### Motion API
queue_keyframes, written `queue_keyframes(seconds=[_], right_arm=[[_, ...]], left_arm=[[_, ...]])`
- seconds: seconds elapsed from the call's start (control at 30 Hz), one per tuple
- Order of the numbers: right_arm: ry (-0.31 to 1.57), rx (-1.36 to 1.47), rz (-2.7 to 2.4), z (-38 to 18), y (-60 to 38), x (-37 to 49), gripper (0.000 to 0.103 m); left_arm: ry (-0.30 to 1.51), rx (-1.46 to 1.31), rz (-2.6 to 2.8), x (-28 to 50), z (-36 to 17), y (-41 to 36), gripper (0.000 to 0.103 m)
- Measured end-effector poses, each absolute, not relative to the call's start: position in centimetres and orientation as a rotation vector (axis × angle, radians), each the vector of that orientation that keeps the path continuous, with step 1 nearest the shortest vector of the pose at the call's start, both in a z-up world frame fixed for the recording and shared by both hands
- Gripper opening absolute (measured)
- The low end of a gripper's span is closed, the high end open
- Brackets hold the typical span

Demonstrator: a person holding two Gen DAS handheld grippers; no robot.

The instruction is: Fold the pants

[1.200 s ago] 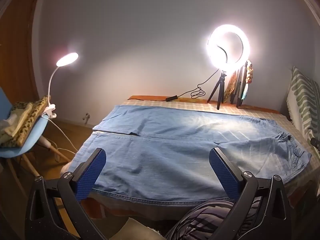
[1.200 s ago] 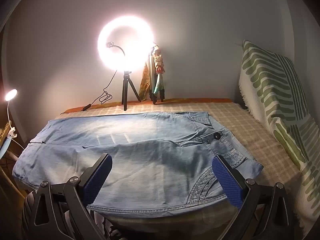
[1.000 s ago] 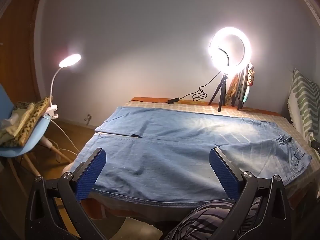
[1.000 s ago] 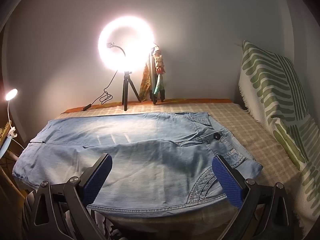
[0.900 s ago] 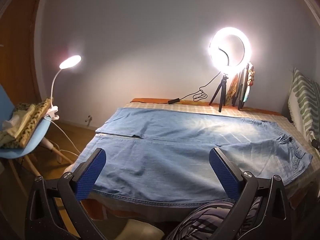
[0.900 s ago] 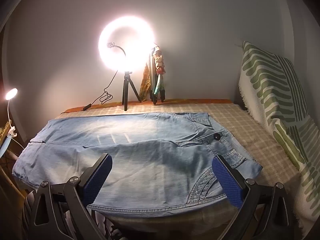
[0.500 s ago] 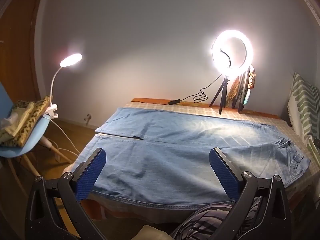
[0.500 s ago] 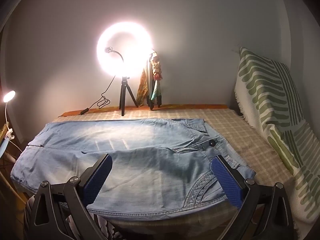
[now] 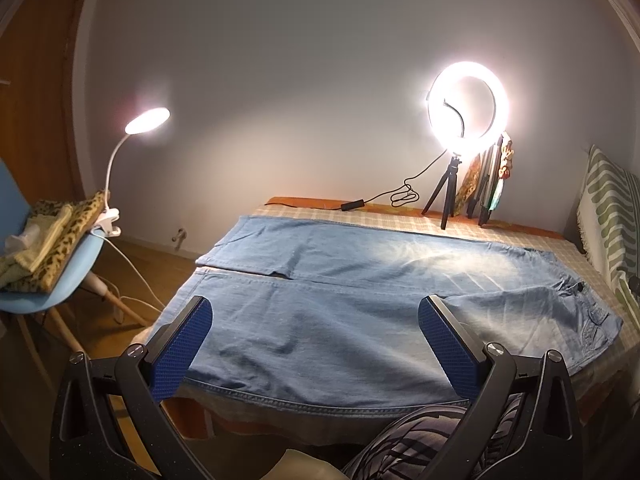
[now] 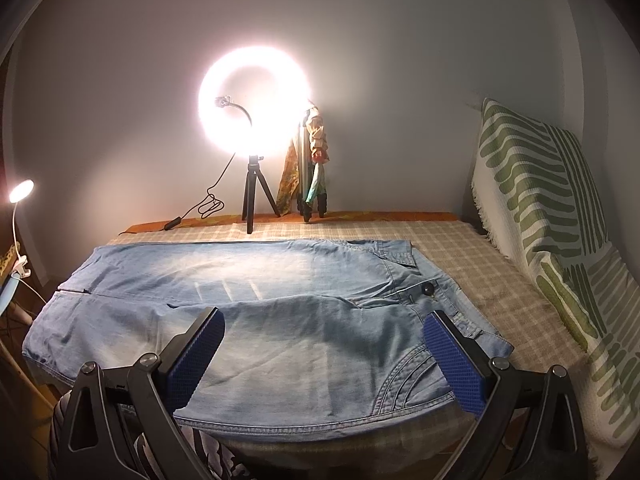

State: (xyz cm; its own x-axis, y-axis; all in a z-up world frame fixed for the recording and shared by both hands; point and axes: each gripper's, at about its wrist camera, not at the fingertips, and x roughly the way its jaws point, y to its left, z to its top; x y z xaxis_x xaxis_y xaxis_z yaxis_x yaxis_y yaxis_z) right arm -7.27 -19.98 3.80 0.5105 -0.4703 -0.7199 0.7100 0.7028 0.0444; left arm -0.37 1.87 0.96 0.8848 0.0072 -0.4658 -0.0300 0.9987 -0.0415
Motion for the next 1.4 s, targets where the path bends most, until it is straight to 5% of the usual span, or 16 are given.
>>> queue_keyframes(seconds=[1.4], right_arm=[[0.727, 0.337, -0.717, 4.4, -18.9, -6.9, 0.101]], left_arm=[[0.478, -0.055, 0.025, -1.2, 1.0, 2.6, 0.103]])
